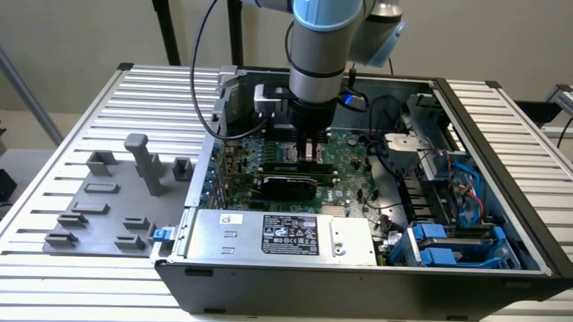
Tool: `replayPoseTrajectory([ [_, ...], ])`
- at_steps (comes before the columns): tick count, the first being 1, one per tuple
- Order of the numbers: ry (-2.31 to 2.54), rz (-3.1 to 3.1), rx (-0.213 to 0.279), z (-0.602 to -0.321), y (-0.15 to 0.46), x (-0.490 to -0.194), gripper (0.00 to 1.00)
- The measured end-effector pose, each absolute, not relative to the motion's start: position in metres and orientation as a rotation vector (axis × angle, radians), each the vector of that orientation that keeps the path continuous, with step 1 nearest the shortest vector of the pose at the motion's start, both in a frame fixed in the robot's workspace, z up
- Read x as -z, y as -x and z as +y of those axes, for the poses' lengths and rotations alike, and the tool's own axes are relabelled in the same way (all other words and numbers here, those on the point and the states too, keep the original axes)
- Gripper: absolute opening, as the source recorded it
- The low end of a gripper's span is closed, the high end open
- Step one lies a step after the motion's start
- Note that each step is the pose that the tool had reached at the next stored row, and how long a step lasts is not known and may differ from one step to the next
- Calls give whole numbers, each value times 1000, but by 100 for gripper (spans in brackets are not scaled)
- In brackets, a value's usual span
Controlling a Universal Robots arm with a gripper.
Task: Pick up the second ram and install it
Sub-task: 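Insert the second ram into the second slot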
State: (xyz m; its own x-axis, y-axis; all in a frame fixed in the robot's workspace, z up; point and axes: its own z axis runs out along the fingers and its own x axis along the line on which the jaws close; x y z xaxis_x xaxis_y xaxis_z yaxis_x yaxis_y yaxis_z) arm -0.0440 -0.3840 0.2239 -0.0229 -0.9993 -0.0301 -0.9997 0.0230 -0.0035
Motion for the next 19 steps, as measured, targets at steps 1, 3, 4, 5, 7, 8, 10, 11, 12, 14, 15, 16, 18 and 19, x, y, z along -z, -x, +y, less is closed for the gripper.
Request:
replayPoseTrajectory([
  [1,2179,2230,-29,-384,44,-224,14],
  [3,2179,2230,-28,-384,44,-223,14],
  [4,2180,2230,-28,-384,44,-223,14],
  [5,2180,2230,-27,-384,44,-223,14],
  [7,2180,2230,-27,-383,44,-222,14],
  [8,2180,2231,-26,-383,44,-222,14],
  [10,2180,2231,-26,-383,44,-222,15],
  [11,2180,2231,-26,-383,44,-222,15],
  [12,2180,2231,-25,-383,44,-222,22],
  [14,2180,2231,-26,-383,44,-225,22],
  [15,2180,2231,-26,-383,44,-228,22],
  [16,2180,2231,-26,-383,44,-231,22],
  [18,2180,2231,-26,-383,44,-238,22],
  [19,2180,2231,-26,-383,44,-241,22],
])
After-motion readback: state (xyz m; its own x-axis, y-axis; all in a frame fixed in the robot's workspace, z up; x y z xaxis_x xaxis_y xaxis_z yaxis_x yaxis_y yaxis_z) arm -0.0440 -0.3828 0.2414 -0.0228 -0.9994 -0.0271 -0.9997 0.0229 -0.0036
